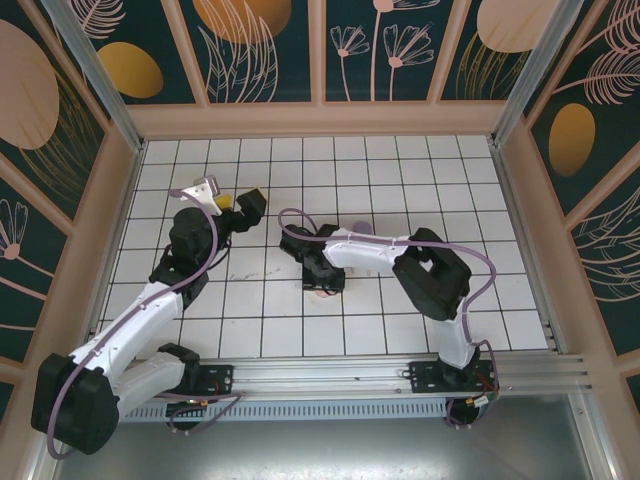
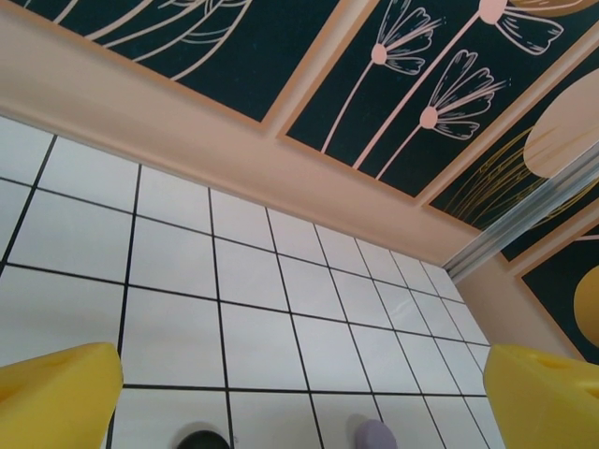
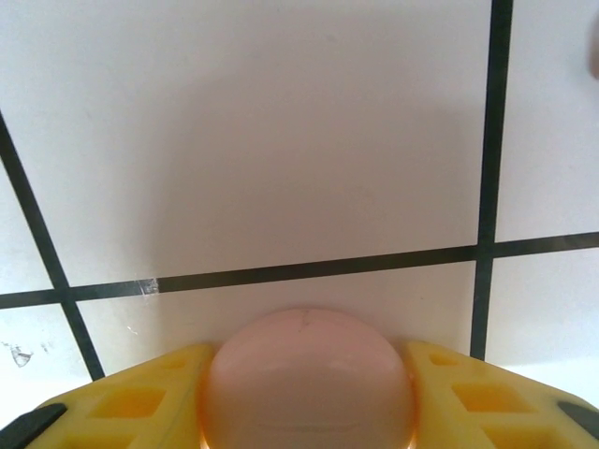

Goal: Insert the wireless bluetooth earbuds into the charging case

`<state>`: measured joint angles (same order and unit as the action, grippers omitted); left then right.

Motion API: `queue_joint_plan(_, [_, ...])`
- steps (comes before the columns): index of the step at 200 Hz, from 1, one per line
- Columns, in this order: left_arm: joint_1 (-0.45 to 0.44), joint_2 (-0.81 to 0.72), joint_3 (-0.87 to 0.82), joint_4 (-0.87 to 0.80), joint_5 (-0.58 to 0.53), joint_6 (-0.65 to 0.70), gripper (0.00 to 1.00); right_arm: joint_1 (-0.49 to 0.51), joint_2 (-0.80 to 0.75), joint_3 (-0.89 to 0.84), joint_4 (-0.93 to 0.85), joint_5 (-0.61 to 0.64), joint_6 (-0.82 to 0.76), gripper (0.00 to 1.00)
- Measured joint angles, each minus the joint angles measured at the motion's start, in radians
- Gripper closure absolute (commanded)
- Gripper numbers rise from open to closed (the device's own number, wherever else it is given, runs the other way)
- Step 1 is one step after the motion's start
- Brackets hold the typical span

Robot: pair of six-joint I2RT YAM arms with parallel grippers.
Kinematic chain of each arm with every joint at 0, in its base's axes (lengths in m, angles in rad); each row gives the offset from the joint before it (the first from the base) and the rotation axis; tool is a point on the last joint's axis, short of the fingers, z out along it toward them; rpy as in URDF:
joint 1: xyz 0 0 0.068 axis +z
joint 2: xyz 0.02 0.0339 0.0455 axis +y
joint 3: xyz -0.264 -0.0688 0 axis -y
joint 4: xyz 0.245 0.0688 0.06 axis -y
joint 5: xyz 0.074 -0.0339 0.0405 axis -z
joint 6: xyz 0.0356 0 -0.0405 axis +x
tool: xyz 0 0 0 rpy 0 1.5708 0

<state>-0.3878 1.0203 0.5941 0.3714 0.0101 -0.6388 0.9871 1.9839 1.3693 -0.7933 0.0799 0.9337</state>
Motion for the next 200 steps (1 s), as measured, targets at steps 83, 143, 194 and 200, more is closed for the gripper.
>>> queue_joint_plan(83, [0.000, 0.037, -0.151, 0.336, 0.174, -0.026, 0.01, -0.185, -0.254, -0.017, 0.159, 0.000, 0.008, 0.64])
queue_joint_plan(143, [0.000, 0.224, -0.183, 0.666, 0.365, -0.050, 0.01, -0.361, -0.303, 0.006, 0.339, -0.083, 0.066, 0.63])
queue_joint_plan(194, [-0.013, 0.433, -0.150, 0.818, 0.515, -0.100, 0.06, -0.374, -0.308, 0.041, 0.463, -0.169, 0.159, 0.63])
queue_joint_plan(200, [-0.017, 0.446, -0.145, 0.833, 0.524, -0.103, 0.06, -0.374, -0.309, 0.041, 0.476, -0.182, 0.174, 0.63])
